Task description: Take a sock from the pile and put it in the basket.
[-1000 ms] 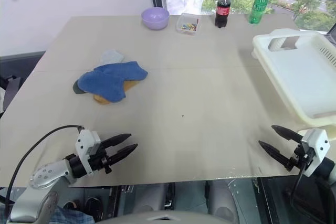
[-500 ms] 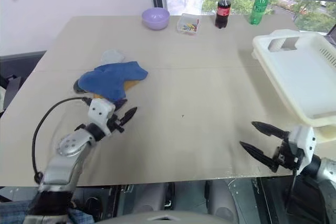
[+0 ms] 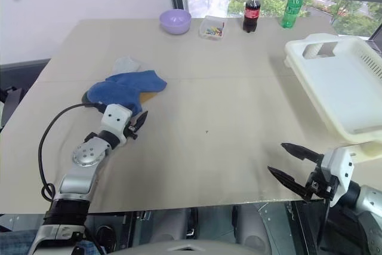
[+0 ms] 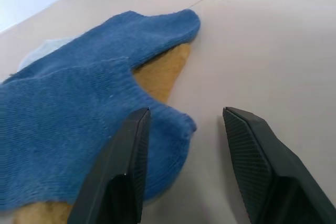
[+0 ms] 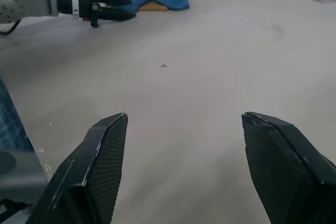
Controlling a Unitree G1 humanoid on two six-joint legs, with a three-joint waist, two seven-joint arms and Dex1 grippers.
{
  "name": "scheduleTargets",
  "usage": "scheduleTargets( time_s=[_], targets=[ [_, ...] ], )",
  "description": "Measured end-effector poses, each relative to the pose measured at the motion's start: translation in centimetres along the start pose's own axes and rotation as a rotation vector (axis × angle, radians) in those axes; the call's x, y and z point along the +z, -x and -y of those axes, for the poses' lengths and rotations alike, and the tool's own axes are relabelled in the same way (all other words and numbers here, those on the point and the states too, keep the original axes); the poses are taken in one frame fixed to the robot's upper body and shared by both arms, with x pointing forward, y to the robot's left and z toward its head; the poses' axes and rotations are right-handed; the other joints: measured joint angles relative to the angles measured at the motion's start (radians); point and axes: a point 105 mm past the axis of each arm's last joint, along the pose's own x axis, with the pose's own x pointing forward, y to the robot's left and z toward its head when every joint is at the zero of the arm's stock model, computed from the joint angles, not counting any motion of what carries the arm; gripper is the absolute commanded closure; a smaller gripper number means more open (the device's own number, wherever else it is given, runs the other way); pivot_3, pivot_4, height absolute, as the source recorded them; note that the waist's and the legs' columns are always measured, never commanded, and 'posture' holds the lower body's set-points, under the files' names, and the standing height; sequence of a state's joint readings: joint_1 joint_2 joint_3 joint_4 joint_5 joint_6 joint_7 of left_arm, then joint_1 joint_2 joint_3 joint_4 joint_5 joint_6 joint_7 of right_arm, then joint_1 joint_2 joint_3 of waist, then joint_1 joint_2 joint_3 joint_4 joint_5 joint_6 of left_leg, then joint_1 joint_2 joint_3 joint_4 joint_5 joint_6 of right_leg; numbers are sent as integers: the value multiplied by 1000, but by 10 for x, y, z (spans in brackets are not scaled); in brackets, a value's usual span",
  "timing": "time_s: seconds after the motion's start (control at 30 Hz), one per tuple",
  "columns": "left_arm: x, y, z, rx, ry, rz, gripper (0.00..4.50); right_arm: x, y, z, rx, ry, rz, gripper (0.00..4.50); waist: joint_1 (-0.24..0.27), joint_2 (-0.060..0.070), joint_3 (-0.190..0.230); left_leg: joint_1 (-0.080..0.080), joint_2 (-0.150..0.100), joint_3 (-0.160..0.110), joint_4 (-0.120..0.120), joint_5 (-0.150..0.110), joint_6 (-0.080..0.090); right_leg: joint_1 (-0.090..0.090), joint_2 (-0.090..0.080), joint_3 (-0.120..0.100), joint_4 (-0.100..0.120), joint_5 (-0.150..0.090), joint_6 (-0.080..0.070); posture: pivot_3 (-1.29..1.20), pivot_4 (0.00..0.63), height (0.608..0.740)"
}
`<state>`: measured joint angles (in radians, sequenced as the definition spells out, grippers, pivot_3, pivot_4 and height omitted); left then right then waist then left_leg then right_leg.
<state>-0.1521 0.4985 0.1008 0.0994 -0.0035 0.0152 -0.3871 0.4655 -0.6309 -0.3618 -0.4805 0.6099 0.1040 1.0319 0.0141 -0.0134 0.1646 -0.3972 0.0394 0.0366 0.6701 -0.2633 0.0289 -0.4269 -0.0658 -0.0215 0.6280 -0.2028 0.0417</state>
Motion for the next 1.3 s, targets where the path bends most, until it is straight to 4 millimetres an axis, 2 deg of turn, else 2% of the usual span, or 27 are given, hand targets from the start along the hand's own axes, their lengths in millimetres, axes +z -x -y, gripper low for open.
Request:
scheduleTargets(
  time_s=[0.07,0.17,0.27,0.37,0.43,0.5,0.67,0.73,0.8,0.83,0.9,0.97,1.03,1.13,1.17,1.23,1.3],
  targets=[
    [-1,1,-3,18,2,-5,2136,-2,1,1,-3,-2,-5,921,0,0,0,0,0,0,0,0,0,0,0,0,0,0,0,0,150,740],
    [-3,1,-6,34,9,-18,2994,-4,2,4,-8,-5,-9,856,1,0,0,0,0,1,0,0,0,0,0,1,0,0,0,0,150,740],
    [-3,2,-10,51,12,-19,4192,-4,2,5,-10,3,-4,856,1,0,-1,0,0,1,0,0,0,0,0,1,0,0,0,0,150,740],
    [-3,3,-12,60,17,-17,4192,-5,3,6,-13,3,-6,856,3,0,-1,0,0,1,0,0,0,0,0,1,0,0,0,0,150,740],
    [-1,3,-5,23,46,-9,4192,-6,3,7,-17,5,-5,856,2,0,-1,0,0,2,0,0,0,0,0,2,0,0,0,0,150,740],
    [11,4,11,-65,91,22,4192,-7,4,8,-22,2,-8,856,3,-1,-1,0,0,2,1,0,0,0,-1,2,0,1,-1,0,150,740],
    [59,9,58,-334,187,118,4192,-7,4,9,-27,9,-6,856,1,-1,-1,0,-1,2,1,0,0,0,0,3,0,1,0,0,150,740],
    [71,11,86,-487,275,91,4192,-7,4,9,-29,11,-6,856,1,-1,-1,1,-1,2,1,0,0,0,1,4,1,1,0,0,150,740],
    [75,13,103,-573,336,68,4192,-7,4,9,-31,13,-7,856,1,-1,-1,1,-1,2,1,0,0,0,1,4,2,0,1,0,150,740],
    [79,13,122,-656,378,50,4192,-8,4,9,-34,14,-11,856,2,-1,-1,1,-1,2,2,0,0,0,1,4,2,1,1,0,150,740],
    [92,17,178,-884,422,7,4192,-6,2,13,-39,35,-10,856,5,0,-1,0,-2,1,6,0,0,2,1,5,2,1,2,0,150,740],
    [104,23,213,-1039,418,-20,4192,-4,0,15,-45,50,-10,856,2,-1,0,0,-2,1,8,0,0,3,3,7,2,2,3,0,150,740],
    [119,19,231,-1120,429,-21,3625,-6,2,18,-55,47,-34,856,0,-1,-1,1,-2,0,9,0,0,4,3,8,2,2,3,0,150,740],
    [143,2,232,-1120,486,11,2534,-11,7,22,-68,16,-105,856,-1,-1,-1,0,-2,-2,13,0,0,5,6,8,4,2,3,0,150,740],
    [155,-1,231,-1130,515,30,1954,-14,9,26,-92,6,-142,856,-2,-1,-1,1,-2,-3,13,0,0,5,6,8,4,2,3,0,150,740],
    [162,0,230,-1148,541,36,1798,-17,11,30,-130,-10,-176,856,-2,0,-1,1,-2,-3,13,0,0,5,6,8,4,2,3,0,150,740],
    [155,2,228,-1166,546,0,1798,-22,11,29,-157,-48,-211,856,-2,0,-1,0,-1,-4,13,0,0,5,7,8,5,2,3,0,150,740]
  ],
)
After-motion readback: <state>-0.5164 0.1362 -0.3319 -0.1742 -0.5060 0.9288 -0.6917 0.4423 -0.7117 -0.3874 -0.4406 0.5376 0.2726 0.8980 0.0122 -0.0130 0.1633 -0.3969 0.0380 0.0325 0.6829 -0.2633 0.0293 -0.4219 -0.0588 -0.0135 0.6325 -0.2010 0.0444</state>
